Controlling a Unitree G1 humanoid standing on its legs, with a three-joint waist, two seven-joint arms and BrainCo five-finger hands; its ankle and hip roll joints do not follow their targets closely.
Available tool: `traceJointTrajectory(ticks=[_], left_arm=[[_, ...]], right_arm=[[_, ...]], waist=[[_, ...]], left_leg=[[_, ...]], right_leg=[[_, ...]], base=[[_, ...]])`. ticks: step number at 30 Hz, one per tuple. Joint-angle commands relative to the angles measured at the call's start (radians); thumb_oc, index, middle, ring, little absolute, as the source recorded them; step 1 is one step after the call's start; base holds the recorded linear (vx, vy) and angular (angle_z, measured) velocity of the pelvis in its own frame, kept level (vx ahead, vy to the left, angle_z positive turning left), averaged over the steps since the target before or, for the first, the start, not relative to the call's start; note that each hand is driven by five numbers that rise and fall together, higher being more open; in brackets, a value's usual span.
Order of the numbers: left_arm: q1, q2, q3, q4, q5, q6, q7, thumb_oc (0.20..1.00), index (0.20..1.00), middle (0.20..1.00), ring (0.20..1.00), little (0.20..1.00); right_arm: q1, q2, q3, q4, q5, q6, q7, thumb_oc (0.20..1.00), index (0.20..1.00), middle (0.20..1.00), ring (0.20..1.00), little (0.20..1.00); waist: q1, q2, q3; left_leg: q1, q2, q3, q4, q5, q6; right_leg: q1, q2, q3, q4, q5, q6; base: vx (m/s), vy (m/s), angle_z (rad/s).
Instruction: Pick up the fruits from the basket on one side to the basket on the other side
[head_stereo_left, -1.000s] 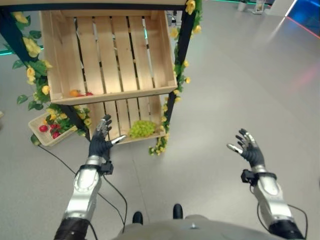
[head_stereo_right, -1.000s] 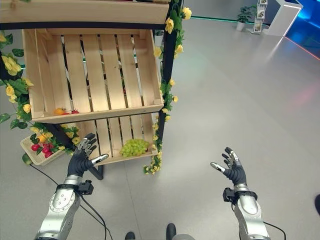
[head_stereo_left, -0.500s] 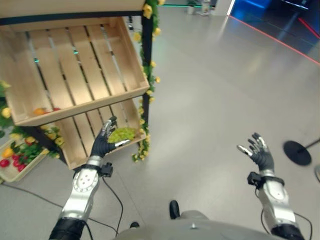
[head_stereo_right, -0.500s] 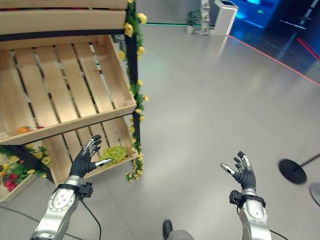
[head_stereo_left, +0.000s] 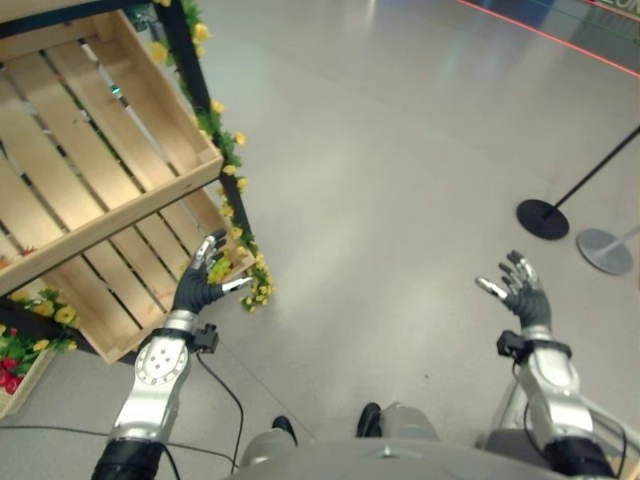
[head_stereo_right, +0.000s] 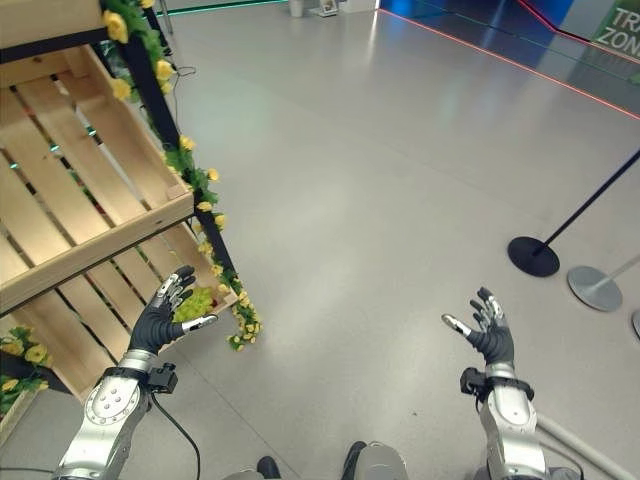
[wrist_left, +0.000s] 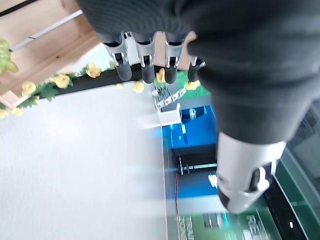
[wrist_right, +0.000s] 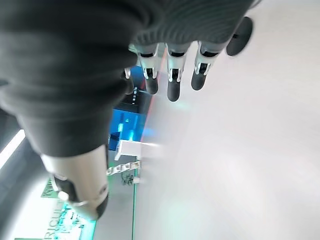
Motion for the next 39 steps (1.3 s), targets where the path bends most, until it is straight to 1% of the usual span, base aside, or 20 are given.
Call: traceJointTrajectory(ticks=[1, 3, 9, 13, 14, 15, 16, 17, 19, 21, 22, 23, 25, 26, 27, 31, 35, 36, 37, 39], left_arm=[[-0.01, 0.002, 0.05, -0.056, -0.029, -0.051, 0.032, 1.0, 1.0, 1.0, 1.0, 1.0], [-0.019, 0.002, 0.046, -0.055, -0.01, -0.052, 0.037, 1.0, 1.0, 1.0, 1.0, 1.0], [-0.066, -0.01, 0.021, -0.054, -0.004, -0.055, 0.054, 1.0, 1.0, 1.0, 1.0, 1.0], [-0.096, -0.015, 0.005, -0.05, -0.006, -0.054, 0.05, 1.0, 1.0, 1.0, 1.0, 1.0], [-0.096, -0.015, 0.005, -0.05, -0.006, -0.054, 0.05, 1.0, 1.0, 1.0, 1.0, 1.0], [-0.103, -0.014, 0.002, -0.05, -0.008, -0.054, 0.051, 1.0, 1.0, 1.0, 1.0, 1.0], [-0.139, -0.02, -0.013, -0.036, -0.013, -0.052, 0.067, 1.0, 1.0, 1.0, 1.0, 1.0], [-0.144, -0.028, -0.017, -0.032, -0.009, -0.053, 0.076, 1.0, 1.0, 1.0, 1.0, 1.0], [-0.132, -0.041, -0.014, -0.045, -0.01, -0.054, 0.093, 1.0, 1.0, 1.0, 1.0, 1.0], [-0.119, -0.041, -0.003, -0.05, -0.011, -0.061, 0.099, 1.0, 1.0, 1.0, 1.0, 1.0], [-0.127, -0.028, -0.005, -0.068, 0.002, -0.07, 0.115, 1.0, 1.0, 1.0, 1.0, 1.0], [-0.127, -0.029, -0.006, -0.068, 0.002, -0.07, 0.116, 1.0, 1.0, 1.0, 1.0, 1.0], [-0.149, -0.02, -0.008, -0.067, 0.006, -0.079, 0.126, 1.0, 1.0, 1.0, 1.0, 1.0], [-0.16, -0.015, -0.006, -0.073, 0.011, -0.084, 0.134, 1.0, 1.0, 1.0, 1.0, 1.0], [-0.161, -0.014, 0.0, -0.069, 0.012, -0.091, 0.134, 1.0, 1.0, 1.0, 1.0, 1.0], [-0.189, 0.012, 0.012, -0.074, 0.034, -0.098, 0.143, 1.0, 1.0, 1.0, 1.0, 1.0], [-0.227, 0.039, 0.018, -0.073, 0.052, -0.106, 0.176, 1.0, 1.0, 1.0, 1.0, 1.0], [-0.228, 0.04, 0.018, -0.072, 0.052, -0.106, 0.176, 1.0, 1.0, 1.0, 1.0, 1.0], [-0.237, 0.053, 0.027, -0.068, 0.064, -0.105, 0.192, 1.0, 1.0, 1.0, 1.0, 1.0], [-0.239, 0.057, 0.03, -0.064, 0.065, -0.1, 0.2, 1.0, 1.0, 1.0, 1.0, 1.0]], right_arm=[[-0.058, -0.021, -0.009, 0.001, -0.002, -0.044, -0.01, 1.0, 1.0, 1.0, 1.0, 1.0], [-0.057, -0.028, -0.021, 0.003, 0.001, -0.048, -0.017, 1.0, 1.0, 1.0, 1.0, 1.0], [-0.021, -0.045, -0.081, -0.019, 0.02, -0.069, -0.028, 1.0, 1.0, 1.0, 1.0, 1.0], [-0.002, -0.051, -0.105, -0.043, 0.031, -0.081, -0.031, 1.0, 1.0, 1.0, 1.0, 1.0], [-0.002, -0.051, -0.105, -0.043, 0.031, -0.081, -0.031, 1.0, 1.0, 1.0, 1.0, 1.0], [0.0, -0.055, -0.105, -0.046, 0.037, -0.086, -0.031, 1.0, 1.0, 1.0, 1.0, 1.0], [0.001, -0.066, -0.101, -0.079, 0.049, -0.099, -0.032, 1.0, 1.0, 1.0, 1.0, 1.0], [0.001, -0.065, -0.099, -0.082, 0.047, -0.097, -0.034, 1.0, 1.0, 1.0, 1.0, 1.0], [0.0, -0.065, -0.08, -0.084, 0.04, -0.096, -0.039, 1.0, 1.0, 1.0, 1.0, 1.0], [0.007, -0.069, -0.068, -0.082, 0.035, -0.096, -0.031, 1.0, 1.0, 1.0, 1.0, 1.0], [0.005, -0.083, -0.054, -0.092, 0.03, -0.103, -0.032, 1.0, 1.0, 1.0, 1.0, 1.0], [0.005, -0.083, -0.055, -0.092, 0.03, -0.102, -0.032, 1.0, 1.0, 1.0, 1.0, 1.0], [-0.016, -0.105, -0.03, -0.077, 0.015, -0.103, -0.032, 1.0, 1.0, 1.0, 1.0, 1.0], [-0.017, -0.112, -0.028, -0.081, 0.007, -0.102, -0.03, 1.0, 1.0, 1.0, 1.0, 1.0], [-0.015, -0.117, -0.026, -0.08, 0.006, -0.096, -0.021, 1.0, 1.0, 1.0, 1.0, 1.0], [0.0, -0.107, -0.036, -0.084, 0.01, -0.093, -0.002, 1.0, 1.0, 1.0, 1.0, 1.0], [0.004, -0.08, -0.048, -0.087, 0.02, -0.083, -0.003, 1.0, 1.0, 1.0, 1.0, 1.0], [0.003, -0.079, -0.048, -0.087, 0.02, -0.083, -0.003, 1.0, 1.0, 1.0, 1.0, 1.0], [-0.007, -0.076, -0.037, -0.089, 0.005, -0.07, 0.0, 1.0, 1.0, 1.0, 1.0, 1.0], [-0.005, -0.064, -0.035, -0.09, 0.009, -0.068, 0.0, 1.0, 1.0, 1.0, 1.0, 1.0]], waist=[[-0.02, -0.012, -0.064], [-0.028, -0.008, -0.069], [-0.067, -0.009, -0.065], [-0.082, -0.03, -0.047], [-0.082, -0.03, -0.047], [-0.079, -0.037, -0.037], [-0.057, -0.062, 0.008], [-0.049, -0.057, 0.018], [-0.023, -0.04, 0.02], [-0.018, -0.038, 0.007], [0.011, -0.018, 0.005], [0.011, -0.018, 0.005], [0.034, 0.002, 0.007], [0.026, 0.009, 0.005], [0.029, 0.012, 0.003], [0.011, 0.003, -0.006], [-0.015, -0.011, -0.005], [-0.009, -0.012, -0.008], [-0.019, -0.016, -0.005], [-0.033, -0.02, 0.0]], left_leg=[[-0.016, -0.06, 0.03, -0.004, -0.068, 0.034], [-0.015, -0.047, 0.045, 0.006, -0.068, 0.022], [-0.023, -0.005, 0.066, 0.096, -0.103, 0.003], [-0.099, 0.073, 0.082, 0.347, -0.157, -0.031], [-0.1, 0.074, 0.082, 0.348, -0.157, -0.031], [-0.125, 0.107, 0.077, 0.442, -0.134, -0.051], [-0.206, 0.135, -0.024, 0.698, 0.006, -0.087], [-0.239, 0.116, -0.086, 0.737, 0.007, -0.082], [-0.281, 0.006, -0.258, 0.592, -0.031, -0.052], [-0.275, 0.032, -0.318, 0.434, -0.018, -0.035], [-0.275, 0.001, -0.539, 0.281, 0.027, -0.048], [-0.271, 0.001, -0.54, 0.267, 0.038, -0.05], [-0.255, -0.024, -0.726, 0.194, 0.083, -0.094], [-0.255, -0.03, -0.754, 0.182, 0.09, -0.112], [-0.24, -0.023, -0.732, 0.176, 0.077, -0.117], [-0.195, -0.02, -0.659, 0.176, 0.015, -0.086], [-0.202, -0.05, -0.521, 0.23, -0.057, -0.048], [-0.207, -0.05, -0.515, 0.228, -0.051, -0.047], [-0.206, -0.052, -0.425, 0.249, -0.082, -0.029], [-0.195, -0.055, -0.367, 0.258, -0.111, -0.016]], right_leg=[[0.053, 0.018, 0.118, -0.144, 0.019, 0.037], [0.072, 0.041, 0.135, -0.192, 0.022, 0.031], [0.073, 0.061, 0.167, -0.177, 0.002, 0.005], [0.105, 0.085, 0.209, -0.191, -0.02, -0.029], [0.105, 0.085, 0.209, -0.191, -0.02, -0.029], [0.124, 0.1, 0.224, -0.197, -0.029, -0.046], [0.168, 0.135, 0.29, -0.218, -0.018, -0.105], [0.169, 0.149, 0.323, -0.228, -0.011, -0.116], [0.17, 0.162, 0.405, -0.232, -0.008, -0.1], [0.167, 0.161, 0.456, -0.231, -0.007, -0.082], [0.156, 0.185, 0.537, -0.208, -0.022, -0.069], [0.154, 0.185, 0.537, -0.208, -0.018, -0.07], [0.155, 0.211, 0.63, -0.195, -0.031, -0.06], [0.154, 0.212, 0.662, -0.192, -0.037, -0.046], [0.151, 0.207, 0.677, -0.192, -0.04, -0.042], [0.134, 0.168, 0.742, -0.195, -0.031, -0.015], [0.114, 0.091, 0.773, -0.185, -0.029, 0.05], [0.106, 0.091, 0.781, -0.186, -0.023, 0.052], [0.065, 0.056, 0.795, -0.17, -0.005, 0.091], [0.028, 0.034, 0.803, -0.155, 0.026, 0.118]], base=[[0.14, -0.12, -0.78], [0.05, -0.117, -0.94], [0.05, -0.112, -0.25], [0.04, -0.146, -0.16], [0.02, -0.086, -0.21], [0.02, -0.267, -0.22], [0.01, -0.255, -0.25], [0.0, -0.116, -0.64], [0.05, 0.142, -1.35], [0.15, 0.148, -1.88], [0.17, 0.154, -1.89], [0.19, 0.176, -1.76], [0.09, 0.169, -1.98], [0.07, 0.237, -2.29], [0.09, 0.28, -1.1], [0.08, 0.308, -1.22], [0.01, 0.345, -0.73], [-0.09, 0.412, -0.79], [-0.1, 0.396, -0.82], [-0.09, 0.419, -1.12]])
